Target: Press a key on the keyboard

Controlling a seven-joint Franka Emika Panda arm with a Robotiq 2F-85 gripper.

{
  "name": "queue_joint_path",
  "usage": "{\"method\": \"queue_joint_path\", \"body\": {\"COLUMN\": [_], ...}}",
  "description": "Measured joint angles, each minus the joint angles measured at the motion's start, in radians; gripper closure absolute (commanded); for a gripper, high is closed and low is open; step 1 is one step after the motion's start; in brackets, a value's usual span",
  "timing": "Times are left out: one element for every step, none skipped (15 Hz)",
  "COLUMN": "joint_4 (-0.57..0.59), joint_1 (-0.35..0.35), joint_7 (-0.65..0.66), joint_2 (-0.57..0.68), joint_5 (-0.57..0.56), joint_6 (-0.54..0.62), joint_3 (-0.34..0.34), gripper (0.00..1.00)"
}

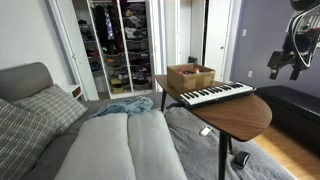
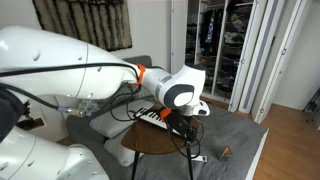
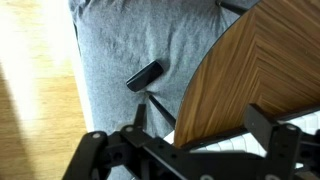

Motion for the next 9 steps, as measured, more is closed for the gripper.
{"method": "queue_joint_path", "body": {"joint_4": [0.0, 0.0, 0.0, 0.0, 0.0, 0.0, 0.0, 0.0, 0.001], "joint_1": [0.0, 0.0, 0.0, 0.0, 0.0, 0.0, 0.001, 0.005, 0.016], "joint_7": [0.0, 0.0, 0.0, 0.0, 0.0, 0.0, -0.005, -0.014, -0.024], "joint_2": [0.0, 0.0, 0.0, 0.0, 0.0, 0.0, 0.0, 0.0, 0.002], "joint_5": [0.0, 0.0, 0.0, 0.0, 0.0, 0.0, 0.001, 0.002, 0.002], "joint_6": [0.0, 0.0, 0.0, 0.0, 0.0, 0.0, 0.0, -0.001, -0.002], "joint_3": [0.0, 0.0, 0.0, 0.0, 0.0, 0.0, 0.002, 0.01, 0.026], "gripper": [0.0, 0.0, 0.0, 0.0, 0.0, 0.0, 0.0, 0.0, 0.0]}}
